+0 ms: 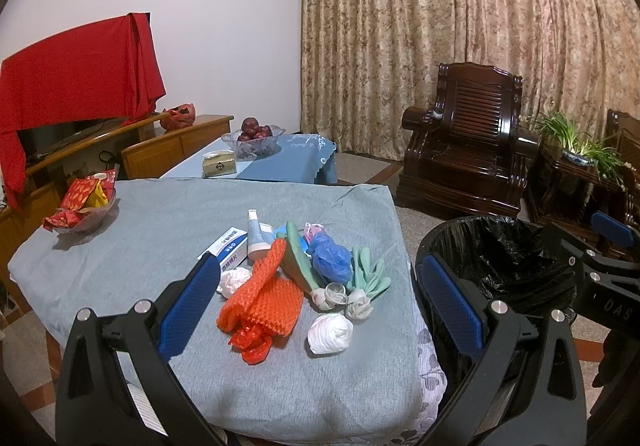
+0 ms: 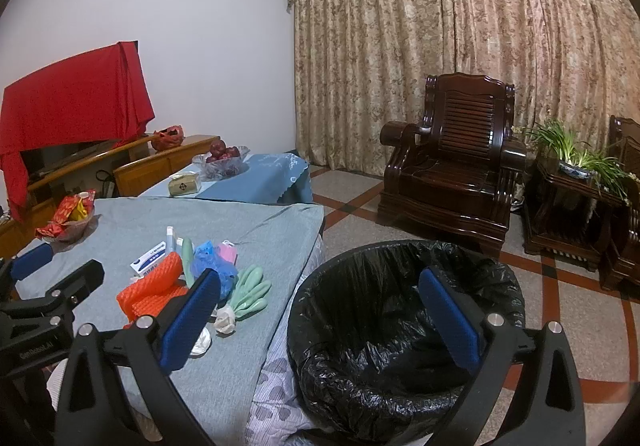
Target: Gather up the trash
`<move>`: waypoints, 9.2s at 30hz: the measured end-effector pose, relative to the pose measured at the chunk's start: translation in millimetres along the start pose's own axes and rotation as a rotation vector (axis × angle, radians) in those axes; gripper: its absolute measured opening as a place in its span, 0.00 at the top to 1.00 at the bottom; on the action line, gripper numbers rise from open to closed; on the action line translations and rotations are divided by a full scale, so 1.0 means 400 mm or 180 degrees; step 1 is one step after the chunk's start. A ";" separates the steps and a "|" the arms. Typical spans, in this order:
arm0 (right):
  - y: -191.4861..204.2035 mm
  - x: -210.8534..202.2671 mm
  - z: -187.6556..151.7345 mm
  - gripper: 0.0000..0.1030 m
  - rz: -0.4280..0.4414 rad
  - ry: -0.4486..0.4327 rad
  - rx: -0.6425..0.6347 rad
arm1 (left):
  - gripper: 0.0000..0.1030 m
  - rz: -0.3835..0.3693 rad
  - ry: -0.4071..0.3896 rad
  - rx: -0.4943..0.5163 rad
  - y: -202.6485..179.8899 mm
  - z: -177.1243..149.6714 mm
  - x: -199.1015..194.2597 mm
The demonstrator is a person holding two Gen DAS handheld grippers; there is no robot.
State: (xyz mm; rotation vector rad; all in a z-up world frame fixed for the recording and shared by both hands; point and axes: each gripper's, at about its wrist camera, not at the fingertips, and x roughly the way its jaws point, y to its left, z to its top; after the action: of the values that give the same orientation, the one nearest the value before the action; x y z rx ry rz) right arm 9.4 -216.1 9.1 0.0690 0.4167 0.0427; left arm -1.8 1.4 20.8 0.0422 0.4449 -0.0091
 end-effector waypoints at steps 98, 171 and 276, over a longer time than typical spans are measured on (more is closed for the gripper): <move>0.288 0.385 -0.078 0.60 0.0934 0.0687 -0.0273 | 0.87 0.0167 0.0199 -0.0065 0.209 -0.047 0.310; 0.253 0.344 -0.143 0.13 0.0738 0.0694 -0.0192 | 0.24 0.0162 0.0776 -0.0155 0.221 -0.211 0.294; 0.004 0.284 -0.001 0.82 0.0273 0.0418 0.0053 | 0.81 -0.0831 0.0472 0.0097 -0.073 -0.010 0.337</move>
State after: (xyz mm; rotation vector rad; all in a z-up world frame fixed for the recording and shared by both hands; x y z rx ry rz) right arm 113.0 -208.2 -37.0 0.1009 0.5453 0.1288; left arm 117.8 -27.6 -42.0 0.0146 0.5962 -0.2709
